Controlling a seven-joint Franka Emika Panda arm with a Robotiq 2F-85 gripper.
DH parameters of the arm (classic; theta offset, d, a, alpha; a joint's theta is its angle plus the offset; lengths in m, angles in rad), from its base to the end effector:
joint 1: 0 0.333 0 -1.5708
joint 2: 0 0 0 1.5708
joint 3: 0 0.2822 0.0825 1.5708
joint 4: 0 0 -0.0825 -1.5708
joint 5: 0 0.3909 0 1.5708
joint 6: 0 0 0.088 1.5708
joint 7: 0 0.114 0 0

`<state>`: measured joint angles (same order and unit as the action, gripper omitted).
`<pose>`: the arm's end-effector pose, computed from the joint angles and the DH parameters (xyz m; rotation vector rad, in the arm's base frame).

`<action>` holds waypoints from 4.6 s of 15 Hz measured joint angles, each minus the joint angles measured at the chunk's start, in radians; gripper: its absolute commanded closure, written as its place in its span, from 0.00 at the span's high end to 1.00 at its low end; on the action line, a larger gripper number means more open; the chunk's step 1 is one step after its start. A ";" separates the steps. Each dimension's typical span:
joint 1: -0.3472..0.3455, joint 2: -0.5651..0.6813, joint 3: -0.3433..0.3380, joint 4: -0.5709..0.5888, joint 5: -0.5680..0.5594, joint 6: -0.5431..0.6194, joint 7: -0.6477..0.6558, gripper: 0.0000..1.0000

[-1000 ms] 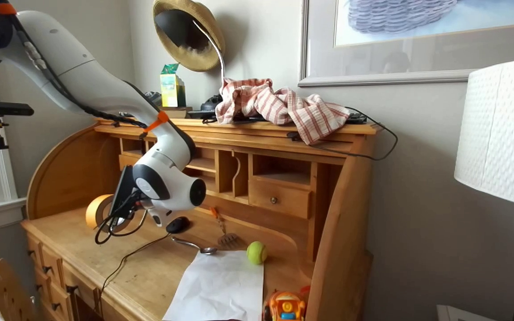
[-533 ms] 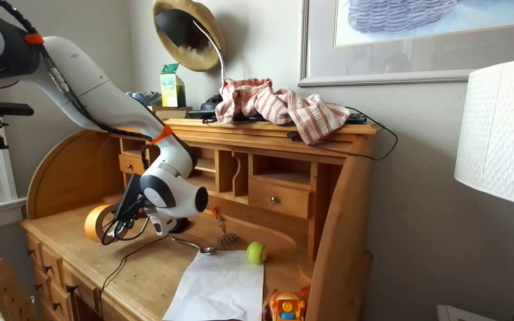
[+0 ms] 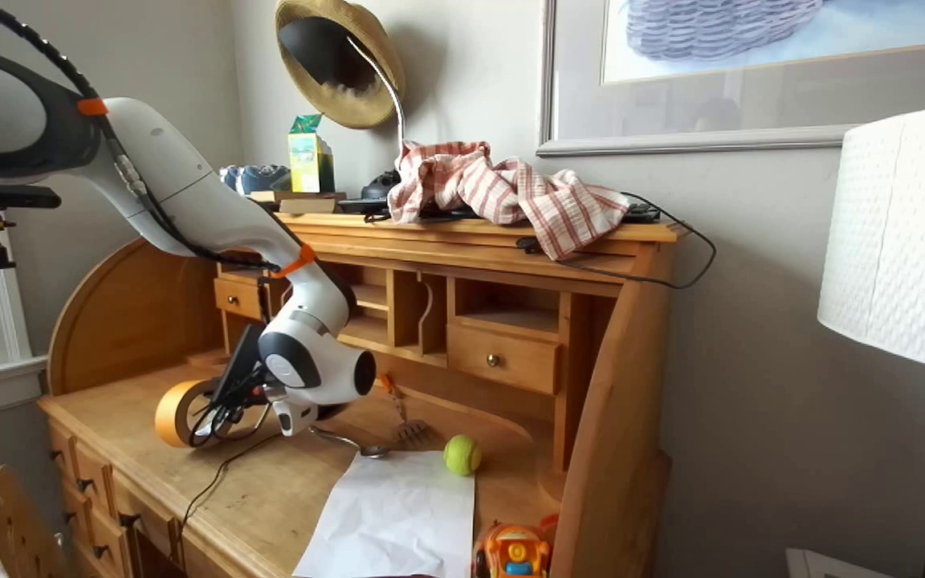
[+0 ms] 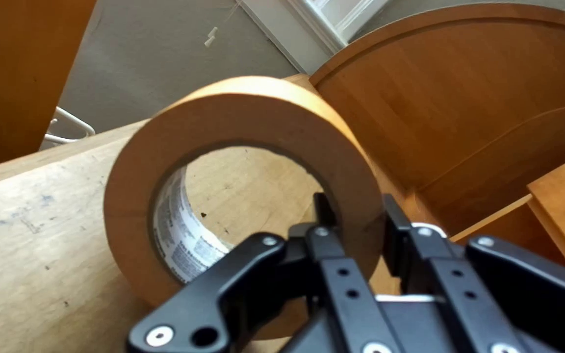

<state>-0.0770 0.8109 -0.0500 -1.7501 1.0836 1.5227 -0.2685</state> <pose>0.5512 0.0343 0.0835 -1.8454 0.4363 0.7891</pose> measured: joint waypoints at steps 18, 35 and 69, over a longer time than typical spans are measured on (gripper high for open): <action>-0.001 0.023 -0.001 0.077 -0.007 0.006 0.054 1.00; 0.079 -0.305 -0.033 -0.183 -0.266 0.488 0.101 1.00; 0.230 -0.635 0.196 -0.355 -1.043 0.833 -0.235 1.00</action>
<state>0.1535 0.1758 0.1464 -2.1054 0.0404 2.3560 -0.5033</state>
